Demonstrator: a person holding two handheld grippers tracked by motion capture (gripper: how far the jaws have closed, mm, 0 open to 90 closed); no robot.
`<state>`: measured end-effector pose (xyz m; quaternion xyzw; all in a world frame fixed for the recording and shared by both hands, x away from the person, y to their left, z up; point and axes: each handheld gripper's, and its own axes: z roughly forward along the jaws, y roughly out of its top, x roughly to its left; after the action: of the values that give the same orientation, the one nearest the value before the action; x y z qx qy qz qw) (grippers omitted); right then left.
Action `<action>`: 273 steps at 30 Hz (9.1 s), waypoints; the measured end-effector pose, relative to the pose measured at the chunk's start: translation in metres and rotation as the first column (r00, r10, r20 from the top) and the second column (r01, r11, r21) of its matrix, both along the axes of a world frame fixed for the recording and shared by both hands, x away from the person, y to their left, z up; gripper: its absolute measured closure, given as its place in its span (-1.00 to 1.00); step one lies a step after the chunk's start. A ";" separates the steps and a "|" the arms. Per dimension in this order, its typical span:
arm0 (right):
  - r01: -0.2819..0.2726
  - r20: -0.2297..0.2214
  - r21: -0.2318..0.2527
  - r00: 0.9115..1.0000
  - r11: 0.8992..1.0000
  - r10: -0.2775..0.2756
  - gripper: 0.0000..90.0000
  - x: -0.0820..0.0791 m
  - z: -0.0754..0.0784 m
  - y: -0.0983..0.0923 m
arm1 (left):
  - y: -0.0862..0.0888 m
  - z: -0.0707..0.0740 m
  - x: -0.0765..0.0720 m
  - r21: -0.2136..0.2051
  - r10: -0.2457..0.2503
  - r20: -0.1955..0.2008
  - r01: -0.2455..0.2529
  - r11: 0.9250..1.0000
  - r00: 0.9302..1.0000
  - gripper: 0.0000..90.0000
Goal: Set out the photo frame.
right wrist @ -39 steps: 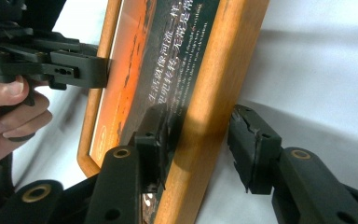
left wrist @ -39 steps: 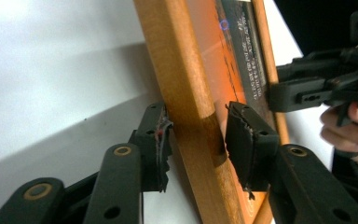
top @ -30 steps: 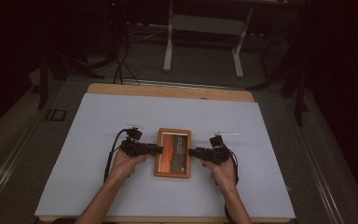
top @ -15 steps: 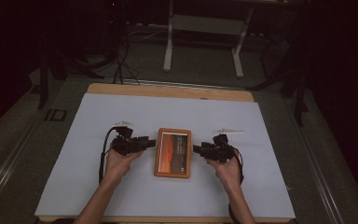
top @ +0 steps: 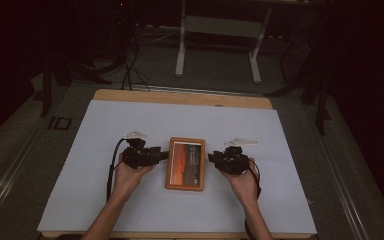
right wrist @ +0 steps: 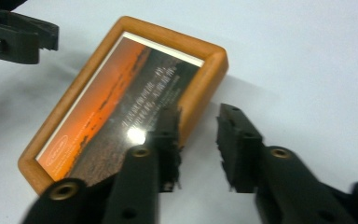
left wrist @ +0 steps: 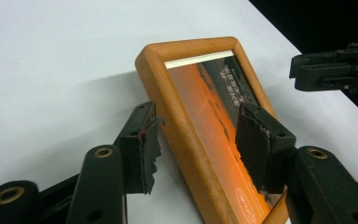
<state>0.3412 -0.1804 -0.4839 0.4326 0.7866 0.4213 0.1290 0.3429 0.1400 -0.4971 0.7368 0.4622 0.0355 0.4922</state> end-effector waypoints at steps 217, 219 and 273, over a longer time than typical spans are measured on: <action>-0.447 0.218 -0.141 0.856 0.883 0.468 -0.34 -0.026 0.048 -0.001 | -0.079 0.094 -0.029 0.276 -0.558 0.173 0.503 0.819 0.812 0.53; -0.512 0.199 -0.146 0.823 0.846 0.532 -0.12 -0.026 0.046 0.006 | -0.081 0.093 -0.027 0.260 -0.573 0.184 0.522 0.812 0.799 0.52; -0.532 0.220 -0.115 0.810 0.839 0.544 0.52 -0.032 0.045 -0.031 | -0.050 0.017 -0.021 0.044 -0.300 0.226 0.298 0.954 0.927 -0.39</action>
<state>0.3092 -0.2116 -0.4386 0.1342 0.8645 0.4715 0.1105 0.3223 0.0902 -0.4804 0.7917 0.2845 0.0473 0.5385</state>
